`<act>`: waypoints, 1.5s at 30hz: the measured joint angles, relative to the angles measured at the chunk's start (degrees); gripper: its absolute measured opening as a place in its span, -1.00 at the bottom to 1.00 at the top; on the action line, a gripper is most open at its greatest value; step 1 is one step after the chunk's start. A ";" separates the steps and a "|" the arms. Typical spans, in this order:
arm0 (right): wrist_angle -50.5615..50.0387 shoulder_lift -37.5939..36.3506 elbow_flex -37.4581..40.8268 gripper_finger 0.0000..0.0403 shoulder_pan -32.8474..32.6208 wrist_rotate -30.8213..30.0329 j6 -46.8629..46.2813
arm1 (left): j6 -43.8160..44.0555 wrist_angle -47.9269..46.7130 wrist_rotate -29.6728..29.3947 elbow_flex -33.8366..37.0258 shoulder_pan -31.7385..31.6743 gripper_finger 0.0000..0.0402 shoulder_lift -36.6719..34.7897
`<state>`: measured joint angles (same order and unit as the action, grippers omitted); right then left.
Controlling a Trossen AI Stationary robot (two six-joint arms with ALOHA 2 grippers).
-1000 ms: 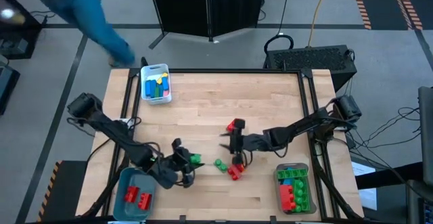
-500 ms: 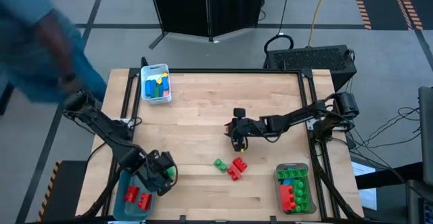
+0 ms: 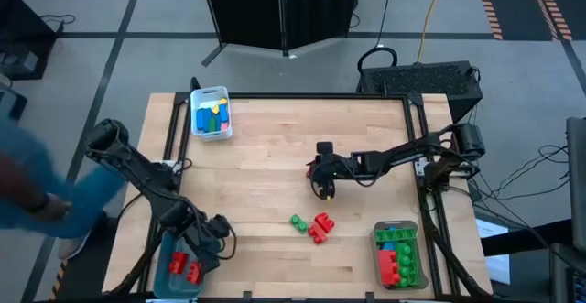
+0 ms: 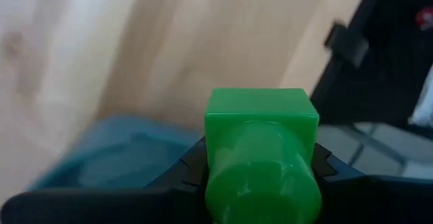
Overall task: Sort blocks by size
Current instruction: Put the green 2 stud gamepiece into the blue bin, then put the red 2 stud gamepiece into the blue bin
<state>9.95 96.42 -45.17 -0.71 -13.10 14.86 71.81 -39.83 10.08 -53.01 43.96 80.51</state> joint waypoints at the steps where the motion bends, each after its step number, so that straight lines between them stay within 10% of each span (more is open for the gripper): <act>1: -0.29 0.00 0.00 -0.18 0.06 0.01 -0.48 | 0.04 0.02 1.09 0.00 0.20 -0.45 0.00; 10: -0.82 0.00 -0.02 -0.18 0.15 0.00 0.81 | 4.38 -0.93 11.44 0.00 2.39 -0.45 0.00; 31: -5.75 -0.02 -0.09 -0.18 1.79 5.68 12.85 | 11.73 -16.69 10.27 0.04 6.16 0.17 0.02; 45: -14.55 0.17 -3.15 -0.18 9.19 13.46 14.16 | 11.79 -16.65 14.13 0.04 5.56 0.19 0.04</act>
<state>-4.60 96.60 -48.31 8.48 0.36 29.02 83.60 -56.49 24.22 -52.97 49.52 80.55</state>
